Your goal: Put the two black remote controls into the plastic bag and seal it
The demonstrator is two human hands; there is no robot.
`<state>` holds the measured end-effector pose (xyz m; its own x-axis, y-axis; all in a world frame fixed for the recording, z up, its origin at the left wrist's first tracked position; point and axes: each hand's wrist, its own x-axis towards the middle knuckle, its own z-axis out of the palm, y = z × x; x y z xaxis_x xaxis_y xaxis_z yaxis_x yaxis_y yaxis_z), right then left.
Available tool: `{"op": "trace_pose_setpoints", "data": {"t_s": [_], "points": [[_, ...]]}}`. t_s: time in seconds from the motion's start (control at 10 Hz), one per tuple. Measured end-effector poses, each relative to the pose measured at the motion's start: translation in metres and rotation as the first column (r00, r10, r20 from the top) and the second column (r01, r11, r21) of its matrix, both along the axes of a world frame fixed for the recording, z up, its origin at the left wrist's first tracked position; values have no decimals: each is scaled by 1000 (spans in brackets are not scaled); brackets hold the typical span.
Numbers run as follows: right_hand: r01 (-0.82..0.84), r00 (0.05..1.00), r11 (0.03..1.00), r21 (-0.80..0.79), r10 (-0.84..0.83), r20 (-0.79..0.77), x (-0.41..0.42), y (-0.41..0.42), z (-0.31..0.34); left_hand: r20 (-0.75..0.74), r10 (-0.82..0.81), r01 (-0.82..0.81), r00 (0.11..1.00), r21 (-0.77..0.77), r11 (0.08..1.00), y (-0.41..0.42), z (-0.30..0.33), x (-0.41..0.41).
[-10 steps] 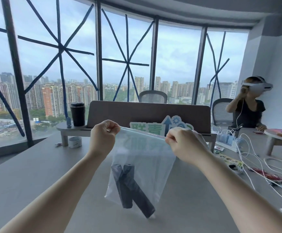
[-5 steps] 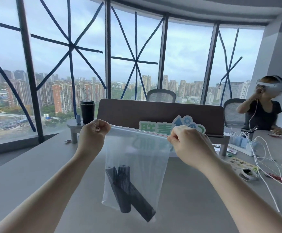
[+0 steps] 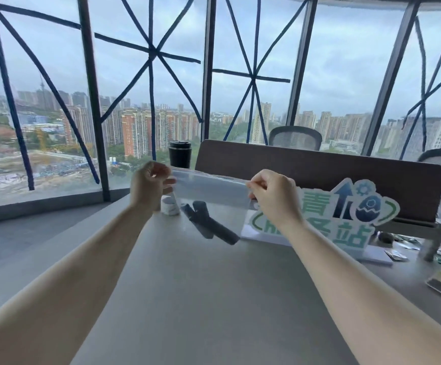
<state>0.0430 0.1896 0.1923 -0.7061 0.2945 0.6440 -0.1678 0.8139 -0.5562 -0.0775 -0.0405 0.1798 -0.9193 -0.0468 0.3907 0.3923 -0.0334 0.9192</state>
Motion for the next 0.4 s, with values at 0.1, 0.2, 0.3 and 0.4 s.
{"op": "trace_pose_setpoints", "data": {"t_s": [0.1,0.2,0.3,0.4], "points": [[-53,986,997,-56,61,157,-1,-11,-52,70,12,-14,998,30,999,-17,-48,-3],[-112,940,988,-109,141,312,5,-17,-101,155,-2,0,988,14,1000,-32,-105,4],[-177,852,956,-233,267,451,25,-26,-126,250,14,2,968,-67,998,-44,-146,19],[-193,824,925,-327,334,458,51,-18,-130,272,71,-36,960,-132,991,-58,-171,42]]}}
